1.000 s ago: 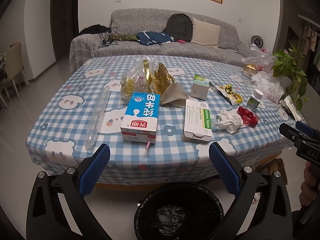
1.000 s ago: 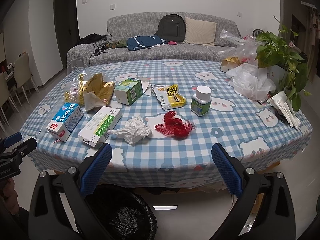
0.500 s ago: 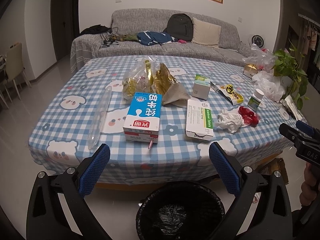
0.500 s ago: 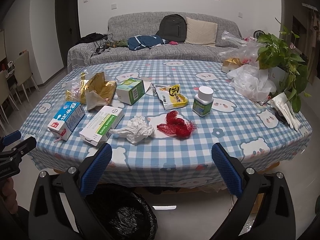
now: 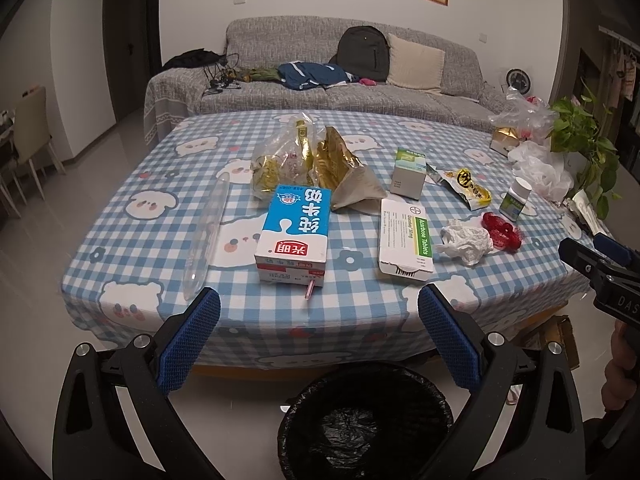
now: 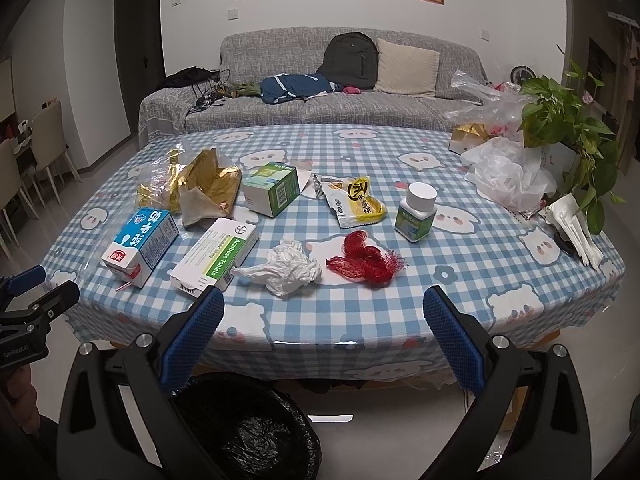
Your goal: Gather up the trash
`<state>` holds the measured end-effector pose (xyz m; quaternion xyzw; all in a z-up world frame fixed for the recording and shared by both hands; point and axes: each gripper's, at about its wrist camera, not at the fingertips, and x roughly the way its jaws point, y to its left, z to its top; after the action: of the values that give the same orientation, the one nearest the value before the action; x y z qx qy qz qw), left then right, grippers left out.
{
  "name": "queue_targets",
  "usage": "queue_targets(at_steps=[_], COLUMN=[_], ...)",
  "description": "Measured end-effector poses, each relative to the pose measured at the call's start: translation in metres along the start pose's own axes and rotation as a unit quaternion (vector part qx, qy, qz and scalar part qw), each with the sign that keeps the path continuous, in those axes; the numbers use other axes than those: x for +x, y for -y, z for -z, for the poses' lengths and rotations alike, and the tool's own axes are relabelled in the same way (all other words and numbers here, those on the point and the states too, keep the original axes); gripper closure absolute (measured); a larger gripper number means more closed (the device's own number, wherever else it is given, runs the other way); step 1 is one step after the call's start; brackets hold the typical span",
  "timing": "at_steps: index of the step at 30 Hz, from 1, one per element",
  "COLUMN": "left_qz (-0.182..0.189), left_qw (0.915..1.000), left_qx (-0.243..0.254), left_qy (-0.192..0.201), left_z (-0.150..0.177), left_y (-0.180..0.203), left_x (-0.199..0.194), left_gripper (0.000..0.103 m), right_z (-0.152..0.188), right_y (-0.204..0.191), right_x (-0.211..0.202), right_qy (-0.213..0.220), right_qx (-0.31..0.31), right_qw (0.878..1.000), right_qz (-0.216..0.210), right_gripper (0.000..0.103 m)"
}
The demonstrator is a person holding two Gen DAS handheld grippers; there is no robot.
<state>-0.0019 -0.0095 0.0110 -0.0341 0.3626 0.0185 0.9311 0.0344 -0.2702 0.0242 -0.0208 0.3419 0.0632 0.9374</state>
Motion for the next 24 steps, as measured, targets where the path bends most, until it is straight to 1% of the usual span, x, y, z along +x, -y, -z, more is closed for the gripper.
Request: queue_targets(at_steps=[6, 14, 17, 24], left_qz=[-0.011, -0.035, -0.043, -0.063], left_qw=[0.9998, 0.9988, 0.9981, 0.9951], left_qx=[-0.015, -0.03, -0.036, -0.053], left_qy=[-0.006, -0.017, -0.025, -0.055], left_z=[-0.009, -0.019, -0.021, -0.03], left_y=[-0.017, -0.048, -0.062, -0.095], left_x=[0.005, 0.018, 0.028, 0.063], left_gripper=[0.006, 0.006, 0.006, 0.007], right_z=[-0.008, -0.014, -0.014, -0.016], right_y=[-0.015, -0.033, -0.036, -0.042], right_x=[0.009, 0.031, 0.043, 0.071], right_qy=[0.0, -0.014, -0.022, -0.041], right_qx=[-0.013, -0.031, -0.032, -0.041], right_qw=[1.0, 0.999, 0.999, 0.998], right_qz=[-0.003, -0.009, -0.012, -0.017], right_gripper=[0.007, 0.007, 0.008, 0.013])
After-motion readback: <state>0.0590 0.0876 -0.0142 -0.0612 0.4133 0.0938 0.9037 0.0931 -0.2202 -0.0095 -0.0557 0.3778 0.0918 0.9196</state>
